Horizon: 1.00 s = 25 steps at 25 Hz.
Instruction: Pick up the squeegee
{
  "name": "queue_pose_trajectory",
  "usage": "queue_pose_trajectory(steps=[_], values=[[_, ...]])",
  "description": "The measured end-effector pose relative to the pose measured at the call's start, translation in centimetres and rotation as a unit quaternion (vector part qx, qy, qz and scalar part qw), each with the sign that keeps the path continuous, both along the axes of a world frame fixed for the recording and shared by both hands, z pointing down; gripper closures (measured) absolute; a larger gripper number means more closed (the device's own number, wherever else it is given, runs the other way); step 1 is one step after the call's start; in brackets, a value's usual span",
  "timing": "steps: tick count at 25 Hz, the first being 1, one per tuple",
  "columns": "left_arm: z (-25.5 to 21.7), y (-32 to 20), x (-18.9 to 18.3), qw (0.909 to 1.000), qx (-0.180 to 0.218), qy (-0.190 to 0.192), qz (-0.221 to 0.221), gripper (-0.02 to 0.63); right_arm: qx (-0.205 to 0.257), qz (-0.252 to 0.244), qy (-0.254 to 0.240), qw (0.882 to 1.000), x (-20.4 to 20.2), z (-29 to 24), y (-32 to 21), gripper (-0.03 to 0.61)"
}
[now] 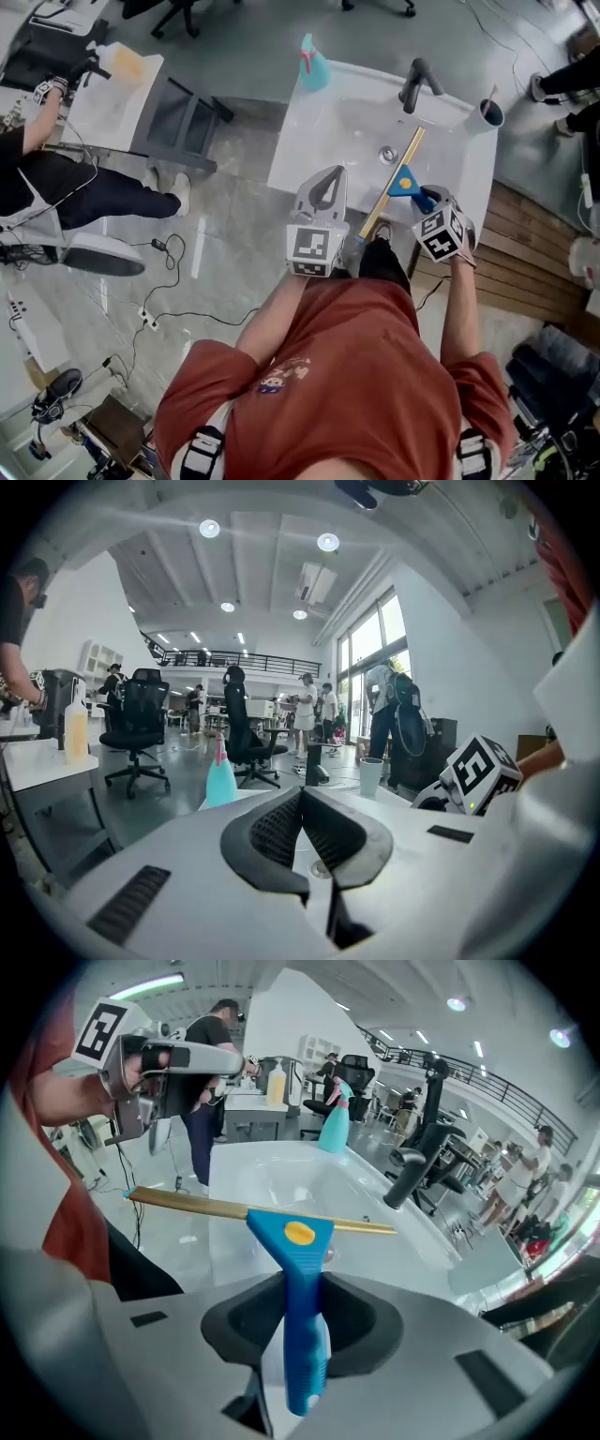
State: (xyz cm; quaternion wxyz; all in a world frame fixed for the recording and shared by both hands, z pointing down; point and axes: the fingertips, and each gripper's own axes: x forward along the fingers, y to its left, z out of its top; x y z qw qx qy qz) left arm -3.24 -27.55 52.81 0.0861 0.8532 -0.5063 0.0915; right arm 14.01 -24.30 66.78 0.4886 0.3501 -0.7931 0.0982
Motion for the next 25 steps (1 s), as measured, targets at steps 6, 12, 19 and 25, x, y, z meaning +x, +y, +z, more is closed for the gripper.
queue_pose_trajectory(steps=[6, 12, 19, 25], values=[[-1.8, -0.6, 0.7, 0.9993, 0.017, 0.006, 0.033, 0.595, 0.028, 0.097, -0.021, 0.995, 1.4, -2.2, 0.7, 0.454], [-2.9, -1.0, 2.5, 0.9981, 0.025, 0.009, 0.056, 0.595, 0.06, 0.185, -0.038, 0.98, 3.7, -4.4, 1.4, 0.454], [-4.8, -1.9, 4.8, 0.9959, 0.039, 0.017, 0.08, 0.597, 0.116, 0.241, -0.039, 0.963, 7.0, -8.0, 1.6, 0.454], [-7.2, -2.4, 6.7, 0.9935, 0.064, 0.026, 0.09, 0.595, 0.176, 0.3, -0.044, 0.937, 10.6, -12.2, 0.6, 0.454]])
